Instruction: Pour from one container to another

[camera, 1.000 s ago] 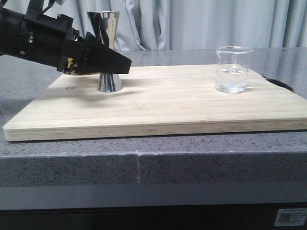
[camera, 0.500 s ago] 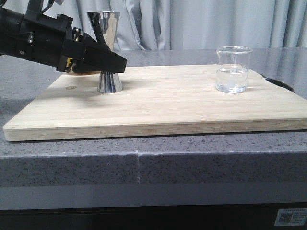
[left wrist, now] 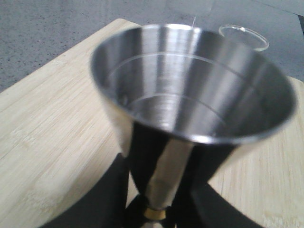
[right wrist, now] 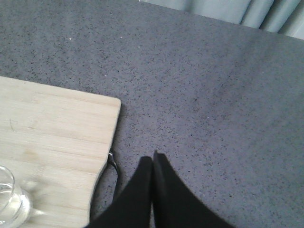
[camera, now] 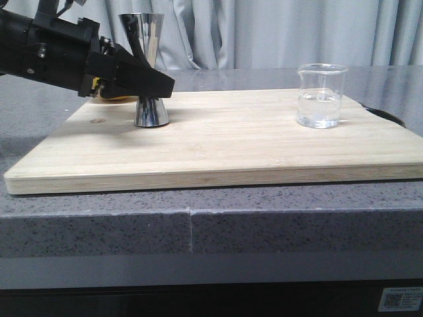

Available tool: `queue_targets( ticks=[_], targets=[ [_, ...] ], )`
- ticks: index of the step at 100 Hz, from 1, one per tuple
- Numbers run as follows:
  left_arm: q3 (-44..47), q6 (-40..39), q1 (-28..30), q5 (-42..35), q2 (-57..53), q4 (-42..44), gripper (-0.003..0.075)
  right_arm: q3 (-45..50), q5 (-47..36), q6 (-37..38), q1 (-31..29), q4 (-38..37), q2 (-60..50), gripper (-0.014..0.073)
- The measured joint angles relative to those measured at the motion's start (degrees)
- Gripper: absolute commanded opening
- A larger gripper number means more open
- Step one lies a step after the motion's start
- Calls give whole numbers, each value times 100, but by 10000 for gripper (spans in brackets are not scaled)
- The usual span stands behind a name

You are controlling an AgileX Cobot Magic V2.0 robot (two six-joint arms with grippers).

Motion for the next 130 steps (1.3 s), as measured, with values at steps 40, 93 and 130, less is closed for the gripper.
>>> queue_targets(
  ticks=[40, 93, 130],
  targets=[
    [0, 0, 0, 0, 0, -12, 113, 0, 0, 0, 0, 0, 0, -52],
    [0, 4, 0, 0, 0, -15, 113, 0, 11, -4, 0, 13, 17, 168],
    [0, 13, 0, 0, 0, -24, 113, 633, -46, -4, 0, 45, 26, 274]
  ],
)
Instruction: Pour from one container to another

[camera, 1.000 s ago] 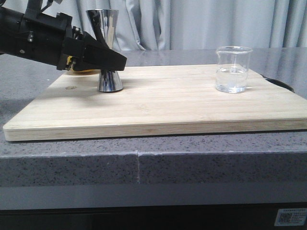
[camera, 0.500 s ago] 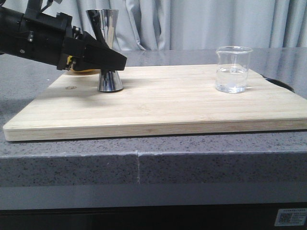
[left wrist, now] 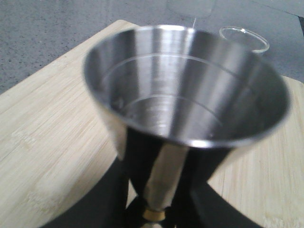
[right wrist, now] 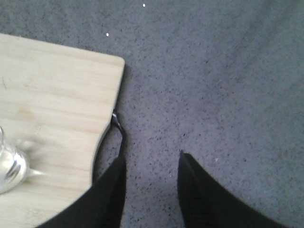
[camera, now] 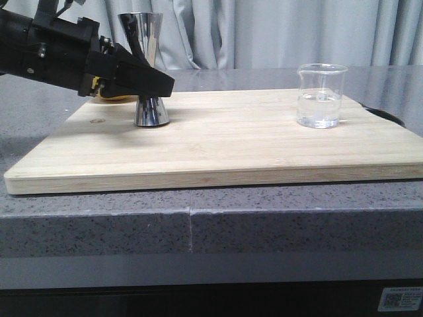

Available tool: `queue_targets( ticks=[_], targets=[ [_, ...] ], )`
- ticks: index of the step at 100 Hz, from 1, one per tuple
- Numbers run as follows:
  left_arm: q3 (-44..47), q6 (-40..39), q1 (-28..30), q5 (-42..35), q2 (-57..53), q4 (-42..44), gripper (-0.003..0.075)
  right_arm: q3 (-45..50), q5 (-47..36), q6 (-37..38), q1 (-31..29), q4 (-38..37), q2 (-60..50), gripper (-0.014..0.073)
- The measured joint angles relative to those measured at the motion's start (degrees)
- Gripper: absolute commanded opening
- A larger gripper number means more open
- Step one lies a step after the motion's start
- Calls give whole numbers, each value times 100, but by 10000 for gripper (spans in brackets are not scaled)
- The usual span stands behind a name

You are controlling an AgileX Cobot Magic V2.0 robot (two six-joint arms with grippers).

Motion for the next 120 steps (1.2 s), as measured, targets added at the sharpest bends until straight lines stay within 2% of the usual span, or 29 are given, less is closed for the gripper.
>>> queue_targets(
  ticks=[11, 30, 37, 53, 71, 101, 120],
  targets=[
    [0, 0, 0, 0, 0, 0, 113, 81, -21, 0, 0, 84, 0, 335],
    [0, 13, 0, 0, 0, 0, 113, 86, -33, 0, 0, 288, 0, 489],
    [0, 13, 0, 0, 0, 0, 113, 86, 59, 0, 0, 344, 0, 512],
    [0, 25, 0, 0, 0, 0, 113, 109, 285, 0, 0, 416, 0, 513],
    [0, 25, 0, 0, 0, 0, 113, 202, 145, 0, 13, 451, -12, 513],
    [-104, 25, 0, 0, 0, 85, 113, 1084, -718, 0, 13, 484, -638, 512],
    [-139, 25, 0, 0, 0, 98, 113, 2064, -1978, 0, 349, 493, -1306, 512]
  ],
)
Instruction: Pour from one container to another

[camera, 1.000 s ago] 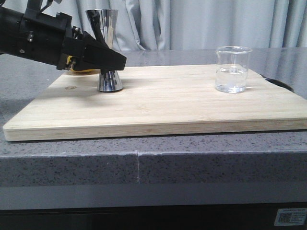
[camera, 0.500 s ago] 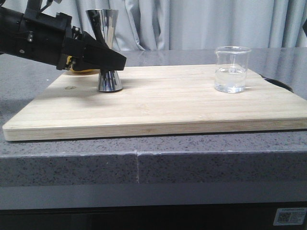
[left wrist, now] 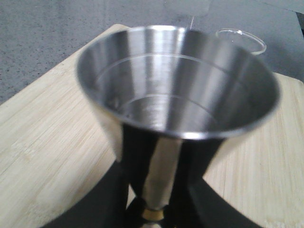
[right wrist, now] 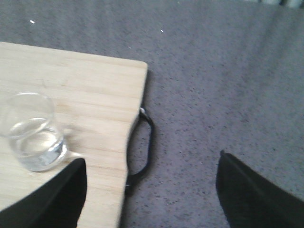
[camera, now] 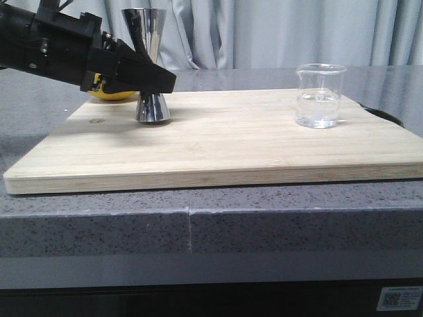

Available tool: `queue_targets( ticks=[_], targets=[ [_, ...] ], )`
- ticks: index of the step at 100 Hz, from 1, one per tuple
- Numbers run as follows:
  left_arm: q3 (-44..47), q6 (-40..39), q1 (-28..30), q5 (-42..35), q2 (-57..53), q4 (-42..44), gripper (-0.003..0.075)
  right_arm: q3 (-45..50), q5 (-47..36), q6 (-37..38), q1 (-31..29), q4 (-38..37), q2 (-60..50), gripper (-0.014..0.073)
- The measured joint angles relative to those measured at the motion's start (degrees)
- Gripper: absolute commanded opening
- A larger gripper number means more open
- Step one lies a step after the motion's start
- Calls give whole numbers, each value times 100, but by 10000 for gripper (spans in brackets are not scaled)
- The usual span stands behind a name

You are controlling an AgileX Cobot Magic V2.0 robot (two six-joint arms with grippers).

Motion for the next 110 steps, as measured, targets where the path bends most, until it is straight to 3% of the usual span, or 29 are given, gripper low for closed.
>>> queue_targets(
  ticks=[28, 70, 94, 110],
  targets=[
    [0, 0, 0, 115, 0, 17, 113, 1155, -1780, 41, 953, 250, -119, 512],
    [0, 0, 0, 405, 0, 102, 112, 1207, -3106, 294, 1248, 280, 946, 512],
    [0, 0, 0, 542, -10, 176, 39, 1207, -3867, 326, 1606, 280, 1676, 512],
    [0, 0, 0, 617, -10, 185, 34, 1207, -4270, 326, 1656, 280, 2046, 512]
  ],
)
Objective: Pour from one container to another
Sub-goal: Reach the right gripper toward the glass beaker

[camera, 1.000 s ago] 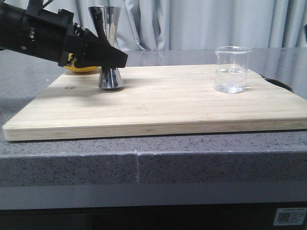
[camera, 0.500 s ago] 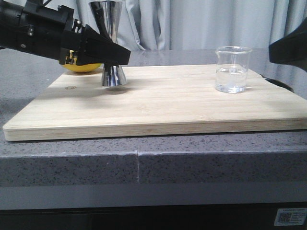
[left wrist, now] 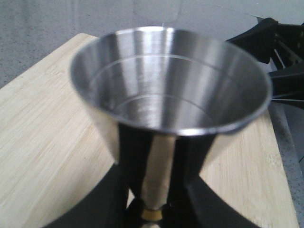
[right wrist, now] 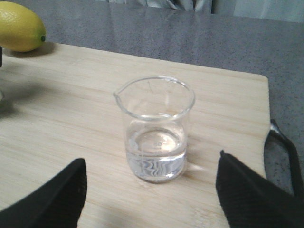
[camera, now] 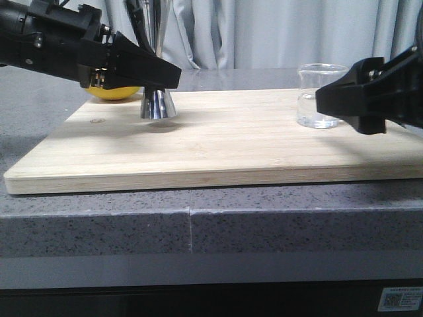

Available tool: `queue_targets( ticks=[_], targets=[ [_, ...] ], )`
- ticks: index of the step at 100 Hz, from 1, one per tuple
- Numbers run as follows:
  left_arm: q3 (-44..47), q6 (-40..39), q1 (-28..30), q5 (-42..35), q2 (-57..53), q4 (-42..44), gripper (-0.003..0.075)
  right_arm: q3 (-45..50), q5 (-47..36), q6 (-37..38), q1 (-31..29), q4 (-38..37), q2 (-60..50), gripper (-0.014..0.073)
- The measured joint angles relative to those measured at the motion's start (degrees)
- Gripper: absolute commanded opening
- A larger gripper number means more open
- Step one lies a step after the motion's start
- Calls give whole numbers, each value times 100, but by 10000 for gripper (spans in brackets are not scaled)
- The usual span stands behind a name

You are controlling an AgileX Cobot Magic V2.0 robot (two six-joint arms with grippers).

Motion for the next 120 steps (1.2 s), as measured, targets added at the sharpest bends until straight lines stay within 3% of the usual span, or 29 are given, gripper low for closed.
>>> queue_targets(
  ticks=[36, 120],
  targets=[
    [0, 0, 0, 26, 0, 13, 34, 0, -756, 72, 0, 0, 599, 512],
    [-2, 0, 0, 168, -80, 26, 34, -107, -1479, 105, 0, 0, 1194, 512]
  ],
)
